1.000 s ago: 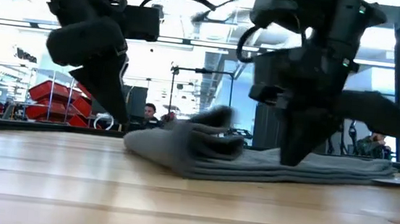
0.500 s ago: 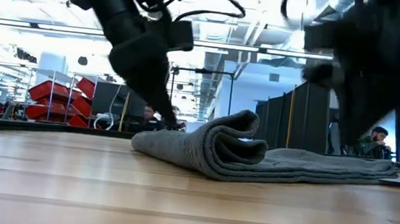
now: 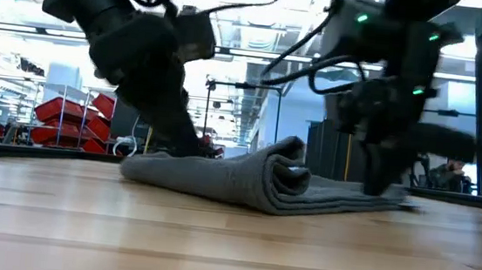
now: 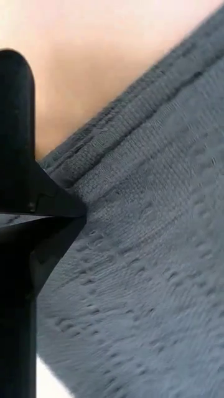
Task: Roll towel
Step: Roll the gray towel
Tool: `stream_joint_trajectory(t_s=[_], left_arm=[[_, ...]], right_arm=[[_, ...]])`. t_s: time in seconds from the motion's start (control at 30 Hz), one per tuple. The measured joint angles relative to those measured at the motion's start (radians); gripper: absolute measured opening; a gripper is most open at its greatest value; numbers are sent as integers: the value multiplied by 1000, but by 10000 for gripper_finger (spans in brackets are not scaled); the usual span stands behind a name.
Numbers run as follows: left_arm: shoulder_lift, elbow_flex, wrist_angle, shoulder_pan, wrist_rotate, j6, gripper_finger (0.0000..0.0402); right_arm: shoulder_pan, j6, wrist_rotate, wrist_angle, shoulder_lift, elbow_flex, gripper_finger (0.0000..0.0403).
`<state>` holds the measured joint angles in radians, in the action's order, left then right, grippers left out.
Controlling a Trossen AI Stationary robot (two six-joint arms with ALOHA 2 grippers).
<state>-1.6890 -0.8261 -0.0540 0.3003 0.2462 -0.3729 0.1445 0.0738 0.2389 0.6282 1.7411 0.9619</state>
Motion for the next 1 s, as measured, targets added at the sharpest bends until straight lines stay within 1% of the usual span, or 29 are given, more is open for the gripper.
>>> stream_joint_trajectory(t_s=[0.1, 0.2, 0.27, 0.33, 0.43, 0.53, 0.6, 0.67, 0.7, 0.83, 0.93, 1.0], left_arm=[[-17, 0, -55, 12, 2, -3, 214], [-44, -16, -76, 14, 8, 6, 214], [-47, -29, -17, 12, 26, 31, 214], [-42, -67, 34, 3, 38, 78, 214], [15, -111, 125, -13, 74, 169, 214], [74, -115, 176, -50, 95, 277, 214], [100, -110, 189, -99, 96, 336, 214], [113, -79, 192, -167, 89, 377, 214], [110, -61, 162, -206, 65, 393, 214], [53, -8, -32, -353, -127, 443, 214], [-19, -4, -116, -417, -182, 486, 214], [-68, -14, -151, -441, -198, 507, 214]], right_arm=[[-58, 138, 93, -63, 1, 3, 0], [-86, 257, 253, -81, -3, 30, 0], [-74, 289, 325, -50, -21, 58, 0], [-38, 268, 327, -39, -52, 88, 0], [33, 152, 245, -56, -93, 107, 0], [106, -27, 170, -152, -99, 108, 0], [152, -139, 157, -242, -98, 108, 0], [195, -216, 158, -365, -83, 109, 0], [215, -241, 160, -430, -72, 108, 0], [259, -273, 173, -684, 33, 94, 0], [251, -294, 184, -836, 153, 91, 0], [242, -303, 230, -974, 225, 90, 0]])
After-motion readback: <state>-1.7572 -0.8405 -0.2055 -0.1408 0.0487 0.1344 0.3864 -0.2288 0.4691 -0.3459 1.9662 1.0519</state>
